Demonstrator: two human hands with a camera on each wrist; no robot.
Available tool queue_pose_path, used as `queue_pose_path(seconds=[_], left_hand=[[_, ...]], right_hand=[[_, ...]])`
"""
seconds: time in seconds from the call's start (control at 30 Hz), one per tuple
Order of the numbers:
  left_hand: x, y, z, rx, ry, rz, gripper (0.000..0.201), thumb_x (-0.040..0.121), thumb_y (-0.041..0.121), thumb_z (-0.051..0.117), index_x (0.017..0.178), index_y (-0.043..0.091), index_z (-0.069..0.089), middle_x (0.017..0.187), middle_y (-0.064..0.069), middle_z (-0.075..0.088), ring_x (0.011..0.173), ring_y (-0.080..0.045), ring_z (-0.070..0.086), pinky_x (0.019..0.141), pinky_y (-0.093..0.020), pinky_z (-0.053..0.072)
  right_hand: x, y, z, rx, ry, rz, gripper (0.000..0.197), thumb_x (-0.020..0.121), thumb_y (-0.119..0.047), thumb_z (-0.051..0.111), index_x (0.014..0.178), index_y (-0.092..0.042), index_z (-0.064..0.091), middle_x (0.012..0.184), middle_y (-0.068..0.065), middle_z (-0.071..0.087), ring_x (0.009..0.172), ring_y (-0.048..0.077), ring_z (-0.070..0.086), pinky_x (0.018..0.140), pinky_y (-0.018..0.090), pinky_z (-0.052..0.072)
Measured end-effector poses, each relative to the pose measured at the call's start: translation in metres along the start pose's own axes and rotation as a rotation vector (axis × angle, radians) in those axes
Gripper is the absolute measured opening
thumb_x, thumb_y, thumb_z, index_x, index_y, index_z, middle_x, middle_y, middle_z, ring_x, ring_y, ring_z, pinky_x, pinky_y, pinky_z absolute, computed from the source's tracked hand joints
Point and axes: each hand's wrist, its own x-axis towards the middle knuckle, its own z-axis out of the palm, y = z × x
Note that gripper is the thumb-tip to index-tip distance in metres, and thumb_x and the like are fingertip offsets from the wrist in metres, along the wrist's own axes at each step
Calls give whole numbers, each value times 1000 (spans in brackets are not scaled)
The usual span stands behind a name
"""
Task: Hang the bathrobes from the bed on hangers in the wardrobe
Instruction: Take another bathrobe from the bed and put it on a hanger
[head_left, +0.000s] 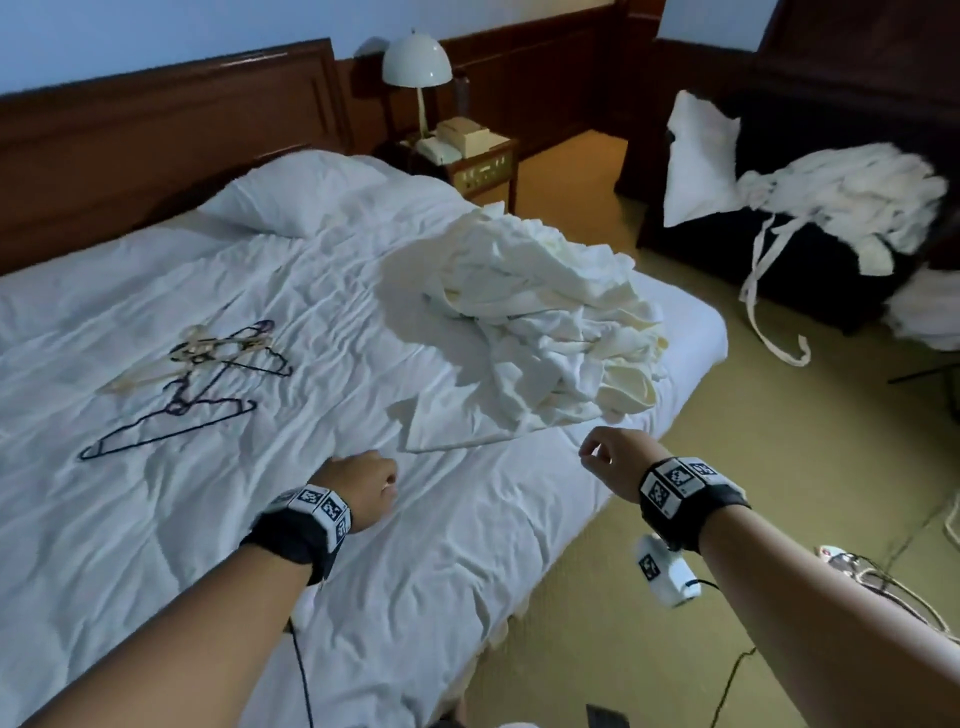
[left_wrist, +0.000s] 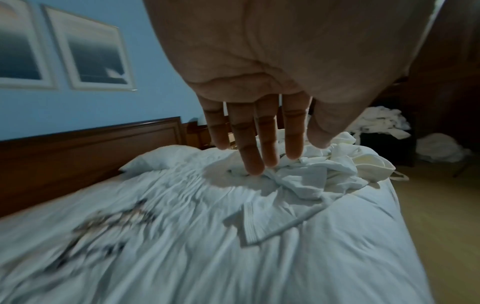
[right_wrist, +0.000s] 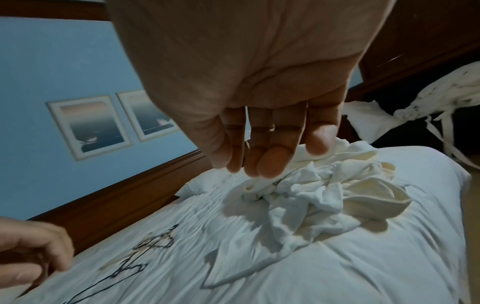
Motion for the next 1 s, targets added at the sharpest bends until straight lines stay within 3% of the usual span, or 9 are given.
queue_pose_path(seconds=[0.13,0.2,0.37,0.53,0.63,0.73,0.87,0.93,1.0], left_hand=[[99,2,-55,69,8,63,26,98,37,41,113,24,57,121,2,55,100,-27,60,87,-36,44],[148,13,-73,47,0,78,26,97,40,40,114,26,57,123,3,53,101,-27,60,89,-37,43],[254,51,-98,1,37,131,25,98,38,41,115,26,55,124,2,54,105,-23,59,94,-38,41],[329,80,-108,-104,4,30,26,98,36,42,119,25,54,134,4,50,104,-26,61,90,-36,44],[359,90,-109,-132,-36,-30,25,98,38,42,117,27,53,131,5,51,97,-25,63,84,-34,45],[375,94,-109,-186,-47,-110,26,98,38,43,120,29,54,126,6,53,100,-22,62,86,-34,47],[381,97,-100,-238,-98,-195,30,97,40,45,125,32,52,128,8,53,102,-19,61,89,-34,46],[382,98,-95,-275,-129,-242,29,96,40,46,124,34,53,127,10,53,100,-17,62,92,-34,46],[381,100,-94,-315,-163,-273,29,96,40,47,125,34,51,127,11,51,101,-15,61,93,-36,46]], right_hand=[[58,23,-24,46,25,88,8,92,-34,52,93,-30,59,85,-5,67,77,18,63,71,34,54],[90,44,-31,65,7,116,8,92,-36,53,93,-31,59,87,-6,67,74,17,63,71,35,54],[197,102,-57,-4,-21,121,9,91,-36,53,95,-30,59,99,-2,62,88,22,61,76,37,53],[322,146,-76,-4,-52,99,26,89,-35,58,114,-28,57,114,2,55,96,24,60,84,37,50],[391,164,-81,-2,-90,73,44,87,-32,62,128,-26,49,131,4,43,103,28,60,88,38,50],[457,173,-91,-61,-56,61,68,85,-33,67,144,-26,33,145,9,29,114,31,56,93,38,47],[527,178,-95,-279,-11,60,97,79,-45,71,152,-32,9,153,11,13,136,36,27,105,45,36],[557,182,-95,-318,-1,73,92,77,-46,71,150,-34,16,153,11,16,137,37,21,106,49,31],[582,182,-98,-318,-3,12,56,86,-38,62,138,-30,42,141,11,37,132,37,29,105,50,32]])
